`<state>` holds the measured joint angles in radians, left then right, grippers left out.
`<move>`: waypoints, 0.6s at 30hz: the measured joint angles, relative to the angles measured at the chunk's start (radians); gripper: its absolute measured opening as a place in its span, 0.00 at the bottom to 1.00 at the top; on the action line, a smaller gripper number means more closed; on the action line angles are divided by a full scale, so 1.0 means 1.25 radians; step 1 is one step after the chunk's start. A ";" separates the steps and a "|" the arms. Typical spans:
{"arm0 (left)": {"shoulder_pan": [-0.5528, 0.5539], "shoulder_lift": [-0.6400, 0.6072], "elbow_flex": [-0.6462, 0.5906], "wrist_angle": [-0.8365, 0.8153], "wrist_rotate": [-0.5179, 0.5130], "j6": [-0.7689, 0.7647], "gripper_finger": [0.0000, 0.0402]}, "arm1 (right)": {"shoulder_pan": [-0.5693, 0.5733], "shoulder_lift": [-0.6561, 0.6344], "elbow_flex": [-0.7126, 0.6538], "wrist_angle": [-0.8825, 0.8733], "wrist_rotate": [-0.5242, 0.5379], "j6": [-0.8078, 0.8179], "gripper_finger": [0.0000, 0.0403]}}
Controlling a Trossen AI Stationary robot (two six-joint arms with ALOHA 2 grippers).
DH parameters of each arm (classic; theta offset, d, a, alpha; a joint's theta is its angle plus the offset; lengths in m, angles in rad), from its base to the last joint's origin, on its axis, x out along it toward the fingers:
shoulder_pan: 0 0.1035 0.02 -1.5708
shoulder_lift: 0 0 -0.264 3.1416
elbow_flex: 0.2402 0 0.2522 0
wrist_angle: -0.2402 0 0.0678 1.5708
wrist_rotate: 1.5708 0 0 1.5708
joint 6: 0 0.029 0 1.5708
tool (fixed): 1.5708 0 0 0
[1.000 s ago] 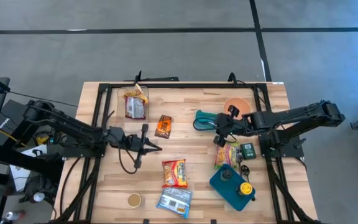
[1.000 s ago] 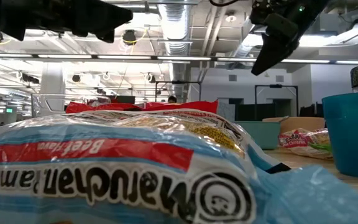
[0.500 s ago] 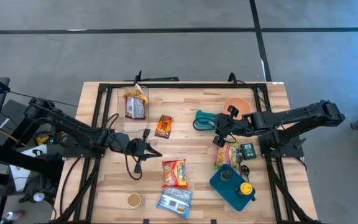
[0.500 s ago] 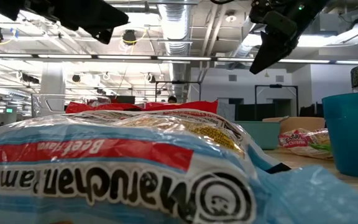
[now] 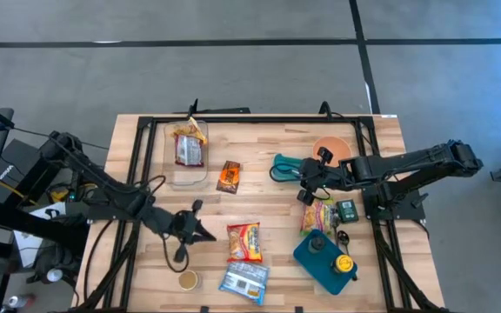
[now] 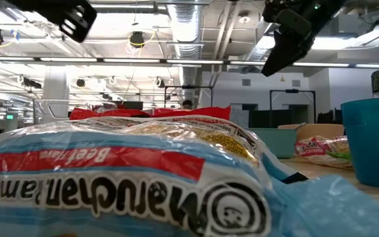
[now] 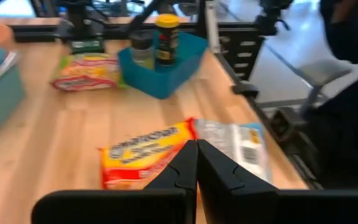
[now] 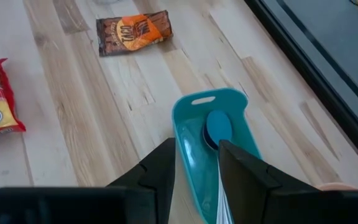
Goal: Pick & Place Food Item
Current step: Put the gold seasoning bottle into the blue bin
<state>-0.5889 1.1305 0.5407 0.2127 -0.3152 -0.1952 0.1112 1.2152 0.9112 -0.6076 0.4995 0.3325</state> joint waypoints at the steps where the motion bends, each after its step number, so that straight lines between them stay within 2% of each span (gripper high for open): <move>1: -0.015 0.000 0.000 -0.001 0.000 -0.004 0.00 | 0.000 0.000 0.000 0.002 0.000 0.000 0.29; 8: -0.135 -0.003 0.000 -0.003 0.006 -0.005 0.00 | 0.000 0.000 0.000 0.004 0.000 -0.002 0.29; 18: -0.258 -0.062 0.000 -0.088 0.007 -0.166 0.00 | 0.000 0.000 0.000 0.014 0.000 -0.001 0.29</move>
<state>-0.9109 1.0529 0.5404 0.1030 -0.3069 -0.4021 0.1112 1.2152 0.9112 -0.5900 0.4992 0.3318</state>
